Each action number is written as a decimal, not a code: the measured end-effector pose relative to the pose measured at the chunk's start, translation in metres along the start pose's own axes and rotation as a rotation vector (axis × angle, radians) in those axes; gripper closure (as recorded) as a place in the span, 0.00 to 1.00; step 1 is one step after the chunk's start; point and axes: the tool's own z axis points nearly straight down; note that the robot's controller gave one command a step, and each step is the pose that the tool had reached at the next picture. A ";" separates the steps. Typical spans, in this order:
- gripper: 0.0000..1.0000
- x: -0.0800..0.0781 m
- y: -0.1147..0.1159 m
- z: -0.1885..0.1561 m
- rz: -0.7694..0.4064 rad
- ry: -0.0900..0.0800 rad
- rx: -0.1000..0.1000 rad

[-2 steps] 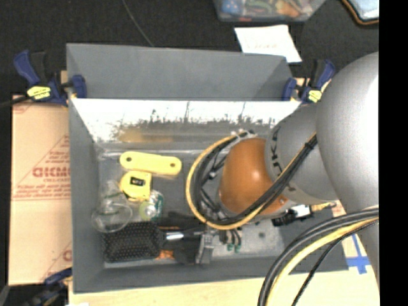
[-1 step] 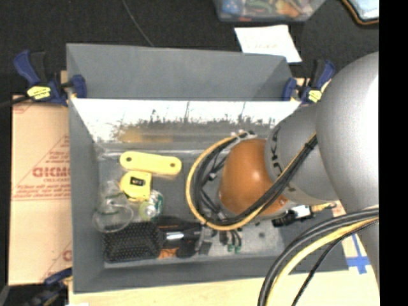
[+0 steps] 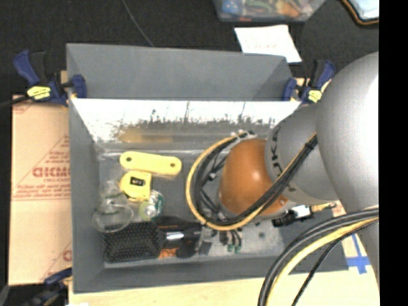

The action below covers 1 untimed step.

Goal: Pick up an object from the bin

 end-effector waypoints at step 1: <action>1.00 0.000 0.000 0.000 -0.001 0.000 0.000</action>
Offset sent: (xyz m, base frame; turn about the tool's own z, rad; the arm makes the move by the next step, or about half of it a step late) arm 0.0000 0.0000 0.0000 0.0000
